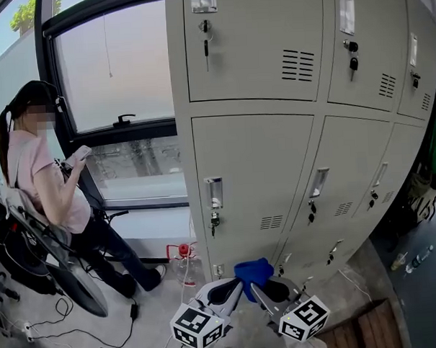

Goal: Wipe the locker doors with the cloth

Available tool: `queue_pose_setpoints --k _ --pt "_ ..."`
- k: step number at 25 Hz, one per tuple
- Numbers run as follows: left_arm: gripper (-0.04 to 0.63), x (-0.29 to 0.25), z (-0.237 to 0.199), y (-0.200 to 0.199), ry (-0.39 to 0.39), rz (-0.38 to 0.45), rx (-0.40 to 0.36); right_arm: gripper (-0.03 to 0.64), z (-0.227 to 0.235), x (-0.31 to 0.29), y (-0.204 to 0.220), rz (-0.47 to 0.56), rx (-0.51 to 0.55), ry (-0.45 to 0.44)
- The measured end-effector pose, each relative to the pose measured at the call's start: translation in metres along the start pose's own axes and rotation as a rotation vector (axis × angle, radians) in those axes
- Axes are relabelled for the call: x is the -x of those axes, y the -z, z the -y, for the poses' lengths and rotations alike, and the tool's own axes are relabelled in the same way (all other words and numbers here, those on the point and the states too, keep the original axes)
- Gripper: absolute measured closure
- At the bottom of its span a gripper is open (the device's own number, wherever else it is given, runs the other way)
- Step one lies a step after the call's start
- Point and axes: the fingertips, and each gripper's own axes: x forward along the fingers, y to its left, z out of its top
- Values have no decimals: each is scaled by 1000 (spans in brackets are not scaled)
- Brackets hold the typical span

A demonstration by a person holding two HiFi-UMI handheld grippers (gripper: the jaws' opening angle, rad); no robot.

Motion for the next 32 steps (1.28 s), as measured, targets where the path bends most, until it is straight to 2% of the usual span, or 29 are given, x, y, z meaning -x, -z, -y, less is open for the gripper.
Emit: queue_pose_setpoints --k 7,12,16,20,23,26,32 --pt "588 -10 -28 -34 -53 34 -87 560 10 -35 -33 33 52 -61" --pt "588 -12 -48 -87 -83 114 -171 560 16 -62 -85 93 122 -107" --pt "589 -16 -59 -125 -52 173 -203 560 16 -86 -136 171 168 -152" --pt "589 -15 -72 -172 -55 238 -266 560 11 -105 -191 246 271 -174" --pt "589 -12 -80 -206 -64 287 -299 560 10 -115 -230 309 326 -167" --pt "588 -15 -84 -223 -64 301 -327 560 13 -121 -262 362 351 -148" --pt "589 -22 -91 -238 -72 317 -338 560 20 -132 -290 378 386 -123"
